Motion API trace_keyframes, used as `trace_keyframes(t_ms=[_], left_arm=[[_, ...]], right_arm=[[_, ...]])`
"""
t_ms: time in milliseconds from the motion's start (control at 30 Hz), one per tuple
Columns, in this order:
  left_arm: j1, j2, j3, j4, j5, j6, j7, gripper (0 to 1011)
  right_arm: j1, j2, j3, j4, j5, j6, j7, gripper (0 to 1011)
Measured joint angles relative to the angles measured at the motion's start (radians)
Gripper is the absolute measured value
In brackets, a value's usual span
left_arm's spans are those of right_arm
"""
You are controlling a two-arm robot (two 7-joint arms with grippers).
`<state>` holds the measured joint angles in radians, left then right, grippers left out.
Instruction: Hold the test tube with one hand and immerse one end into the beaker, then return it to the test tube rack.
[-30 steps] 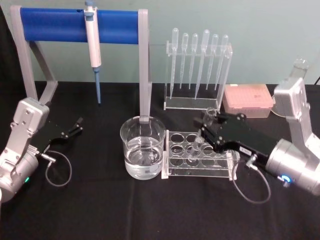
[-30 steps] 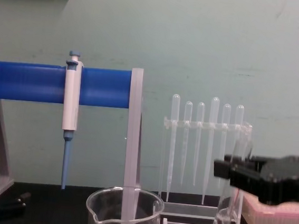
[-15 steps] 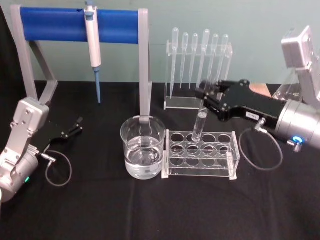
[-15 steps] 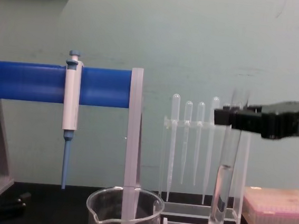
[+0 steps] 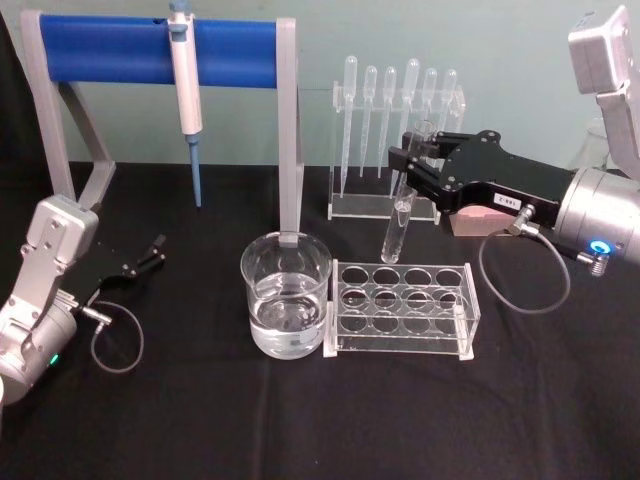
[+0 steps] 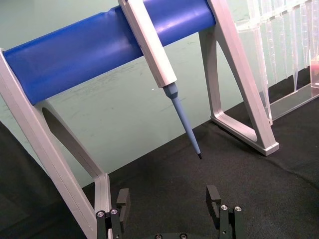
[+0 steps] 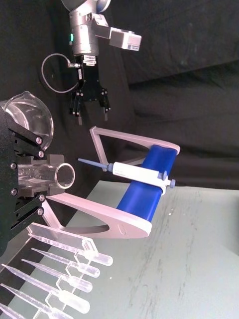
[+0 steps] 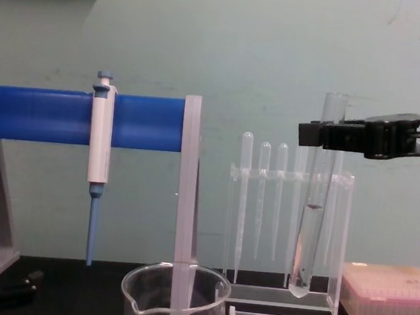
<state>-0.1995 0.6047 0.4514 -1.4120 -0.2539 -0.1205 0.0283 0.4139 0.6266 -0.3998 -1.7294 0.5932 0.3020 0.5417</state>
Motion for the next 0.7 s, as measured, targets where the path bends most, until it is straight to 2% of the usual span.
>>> trace_keyframes(t_ms=[233, 700], left_arm=[[0.0, 0.0, 0.0, 0.0, 0.0, 0.0, 0.0, 1000], [0.0, 0.0, 0.0, 0.0, 0.0, 0.0, 0.0, 1000]], right_arm=[[0.021, 0.008, -0.021, 0.007, 0.02, 0.017, -0.002, 226], [0.018, 0.006, -0.018, 0.007, 0.018, 0.015, -0.004, 226]])
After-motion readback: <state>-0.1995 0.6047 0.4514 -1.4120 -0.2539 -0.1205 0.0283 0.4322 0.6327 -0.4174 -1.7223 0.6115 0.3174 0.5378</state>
